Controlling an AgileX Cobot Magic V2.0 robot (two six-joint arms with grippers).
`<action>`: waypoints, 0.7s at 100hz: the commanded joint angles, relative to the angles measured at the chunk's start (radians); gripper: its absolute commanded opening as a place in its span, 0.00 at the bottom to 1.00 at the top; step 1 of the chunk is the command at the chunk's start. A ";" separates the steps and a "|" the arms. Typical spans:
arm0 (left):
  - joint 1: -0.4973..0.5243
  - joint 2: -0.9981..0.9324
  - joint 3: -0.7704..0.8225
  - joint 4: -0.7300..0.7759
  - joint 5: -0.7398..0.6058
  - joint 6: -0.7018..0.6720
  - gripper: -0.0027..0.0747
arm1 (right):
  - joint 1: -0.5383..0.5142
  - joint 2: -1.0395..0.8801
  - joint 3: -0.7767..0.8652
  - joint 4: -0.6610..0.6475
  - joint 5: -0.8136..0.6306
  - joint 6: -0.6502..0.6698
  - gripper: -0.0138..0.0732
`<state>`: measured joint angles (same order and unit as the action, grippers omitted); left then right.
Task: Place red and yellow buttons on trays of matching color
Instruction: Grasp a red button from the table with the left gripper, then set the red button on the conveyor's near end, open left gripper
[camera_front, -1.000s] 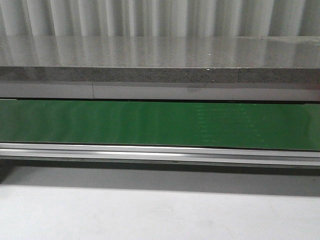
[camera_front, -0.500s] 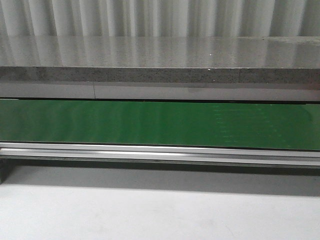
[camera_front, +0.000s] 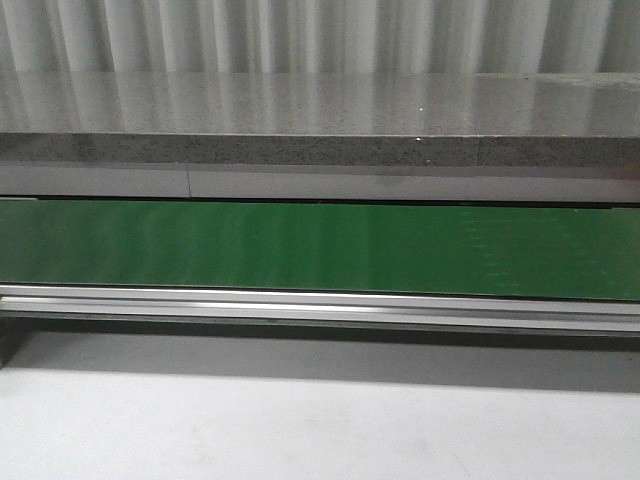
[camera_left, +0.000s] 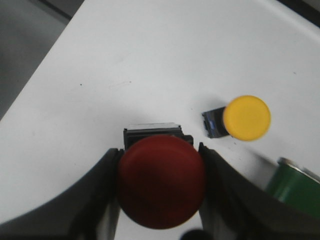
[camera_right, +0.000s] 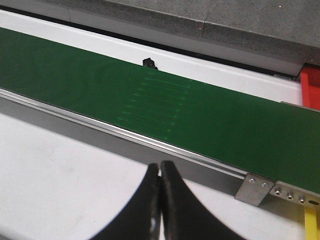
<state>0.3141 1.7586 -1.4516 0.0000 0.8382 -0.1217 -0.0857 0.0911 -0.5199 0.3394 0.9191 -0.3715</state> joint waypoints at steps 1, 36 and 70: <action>-0.031 -0.133 0.051 0.000 -0.081 0.018 0.18 | 0.000 0.015 -0.023 0.015 -0.063 -0.009 0.08; -0.195 -0.275 0.227 -0.007 -0.076 0.020 0.18 | 0.000 0.015 -0.023 0.016 -0.063 -0.009 0.08; -0.317 -0.262 0.250 -0.022 -0.086 0.020 0.18 | 0.000 0.015 -0.023 0.016 -0.063 -0.009 0.08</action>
<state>0.0082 1.5286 -1.1774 -0.0084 0.8010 -0.1013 -0.0857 0.0911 -0.5199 0.3394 0.9191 -0.3715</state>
